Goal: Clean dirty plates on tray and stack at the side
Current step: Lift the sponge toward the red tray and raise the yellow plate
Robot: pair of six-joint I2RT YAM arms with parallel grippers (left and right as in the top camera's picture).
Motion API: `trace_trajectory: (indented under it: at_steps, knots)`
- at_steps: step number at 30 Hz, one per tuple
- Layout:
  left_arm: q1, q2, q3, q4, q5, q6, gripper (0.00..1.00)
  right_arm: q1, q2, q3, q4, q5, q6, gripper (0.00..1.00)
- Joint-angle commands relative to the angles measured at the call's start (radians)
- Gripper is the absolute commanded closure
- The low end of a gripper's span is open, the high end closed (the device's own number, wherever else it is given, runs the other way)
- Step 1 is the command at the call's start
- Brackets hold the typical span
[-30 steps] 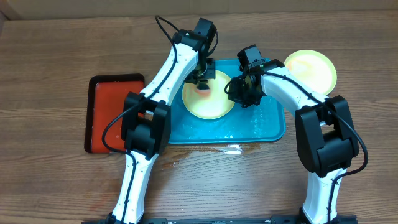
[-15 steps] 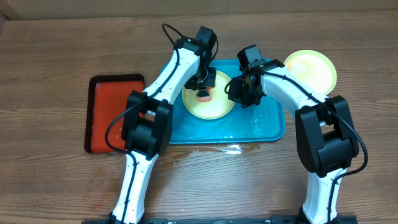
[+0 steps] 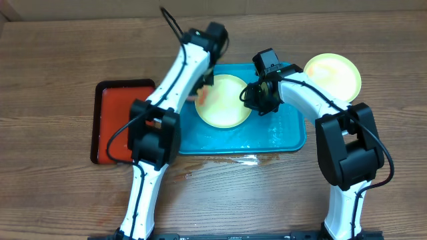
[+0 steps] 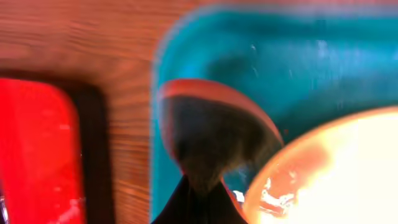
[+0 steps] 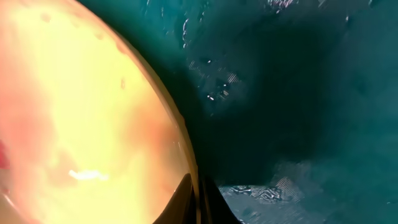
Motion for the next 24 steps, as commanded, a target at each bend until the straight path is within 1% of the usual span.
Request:
trace_trajectory:
  at_steps: [1, 6, 8, 13, 19, 24]
  knots:
    - [0.036, -0.027, 0.135, -0.043, 0.011, -0.069, 0.96, 0.002, -0.025, 0.016, -0.016, 0.078, -0.09, 0.96]
    - [0.086, -0.033, 0.236, -0.137, 0.145, -0.063, 0.96, 0.043, -0.055, 0.085, -0.06, 0.093, -0.216, 0.96]
    - [0.115, -0.033, 0.236, -0.176, 0.152, -0.06, 0.96, 0.073, -0.074, 0.129, -0.099, 0.169, -0.242, 0.96]
    - [0.212, -0.031, 0.206, -0.256, 0.148, -0.057, 0.96, 0.167, -0.12, 0.262, -0.229, 0.543, -0.251, 0.96]
    - [0.294, -0.03, 0.169, -0.28, 0.164, -0.057, 0.96, 0.277, -0.124, 0.392, -0.346, 0.937, -0.435, 0.96]
    - [0.32, -0.03, 0.167, -0.28, 0.193, -0.057, 0.96, 0.344, -0.124, 0.409, -0.364, 1.29, -0.593, 0.96]
